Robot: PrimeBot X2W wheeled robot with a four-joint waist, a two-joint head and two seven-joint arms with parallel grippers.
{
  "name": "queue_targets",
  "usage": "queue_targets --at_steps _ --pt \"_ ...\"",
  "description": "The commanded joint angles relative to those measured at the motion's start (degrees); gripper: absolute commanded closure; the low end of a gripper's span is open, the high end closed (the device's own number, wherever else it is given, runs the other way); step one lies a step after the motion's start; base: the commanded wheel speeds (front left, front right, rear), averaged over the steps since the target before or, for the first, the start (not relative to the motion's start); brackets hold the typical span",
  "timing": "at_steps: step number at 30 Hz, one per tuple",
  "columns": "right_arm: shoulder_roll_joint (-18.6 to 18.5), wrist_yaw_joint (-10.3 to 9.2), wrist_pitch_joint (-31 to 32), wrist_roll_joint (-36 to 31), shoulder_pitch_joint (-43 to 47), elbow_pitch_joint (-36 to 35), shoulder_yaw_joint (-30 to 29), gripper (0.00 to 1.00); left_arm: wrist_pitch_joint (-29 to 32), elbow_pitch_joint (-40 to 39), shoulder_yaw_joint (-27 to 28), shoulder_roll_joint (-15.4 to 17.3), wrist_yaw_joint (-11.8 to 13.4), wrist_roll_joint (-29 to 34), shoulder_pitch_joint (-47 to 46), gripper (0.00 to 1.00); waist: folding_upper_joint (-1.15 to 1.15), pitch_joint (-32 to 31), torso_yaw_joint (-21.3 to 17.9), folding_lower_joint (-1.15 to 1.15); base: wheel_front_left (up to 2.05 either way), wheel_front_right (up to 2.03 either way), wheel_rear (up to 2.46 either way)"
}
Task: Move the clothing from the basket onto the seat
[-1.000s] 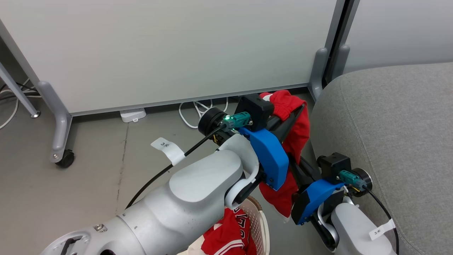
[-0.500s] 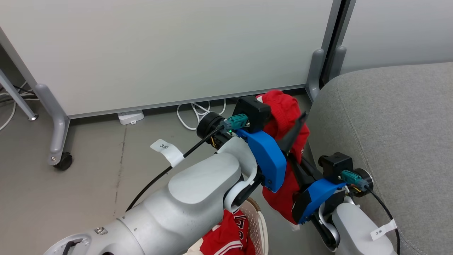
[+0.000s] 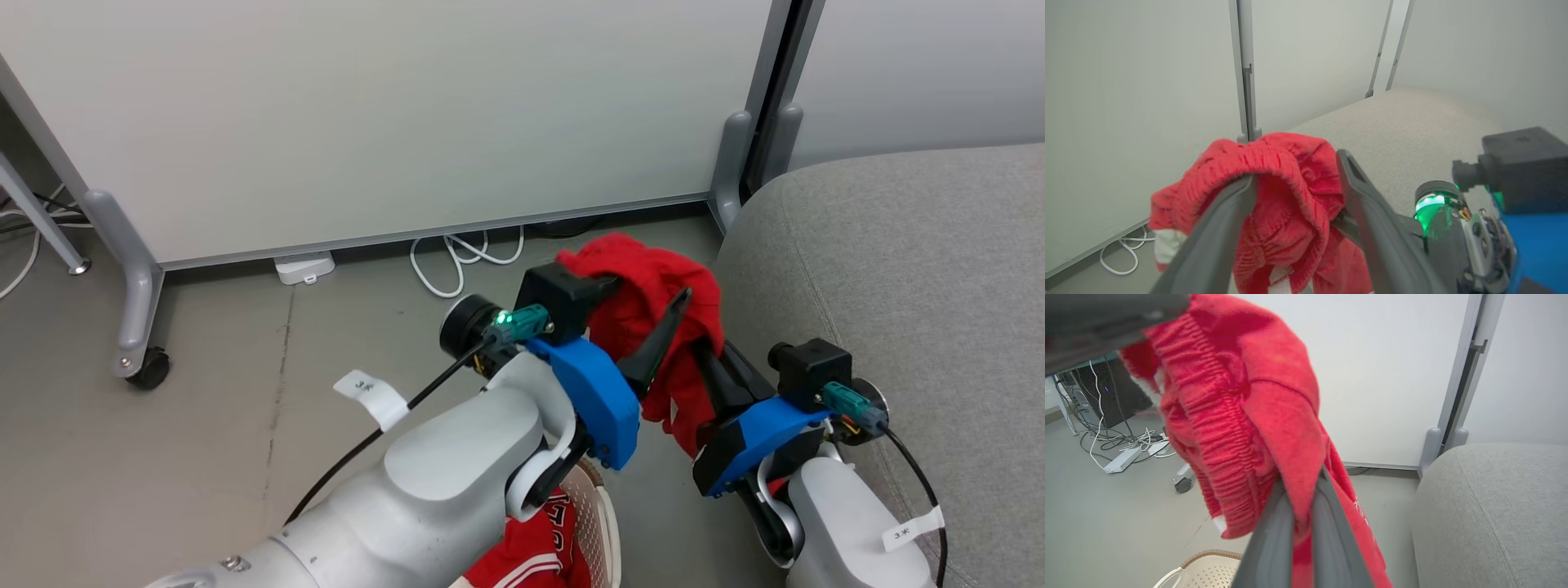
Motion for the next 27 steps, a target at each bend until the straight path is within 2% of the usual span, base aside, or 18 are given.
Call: queue_targets --at_steps 1,5,10,21,27 --pt "-0.14 0.03 -0.32 -0.56 1.06 -0.68 -0.7 1.0 -0.72 0.52 0.23 0.02 0.32 0.72 1.38 0.0 0.0 -0.09 0.14 0.0 0.0 0.0 0.0" --pt "-0.14 0.03 -0.33 -1.1 1.65 -1.73 -2.37 1.0 -1.37 1.3 1.94 0.13 0.49 2.55 4.07 0.0 0.0 -0.11 0.49 0.0 0.0 0.0 0.0" --pt "-0.15 0.03 -0.33 -1.56 2.51 -2.92 -3.73 1.0 -1.38 -2.78 8.44 2.03 0.69 8.5 9.13 0.0 0.0 -0.03 0.74 0.0 0.0 0.0 0.0" --pt "-0.14 0.03 -0.33 -1.48 3.51 -4.86 -3.94 1.0 -1.4 -12.75 25.14 6.93 -2.13 22.98 24.64 0.0 0.0 0.2 -0.28 0.0 0.0 0.0 0.0" --pt "-0.13 0.03 -0.33 -1.75 4.22 -5.4 -3.84 1.0 -1.4 -15.98 33.8 7.69 -3.85 29.79 32.18 0.0 0.0 0.2 -0.96 0.0 0.0 0.0 0.0"
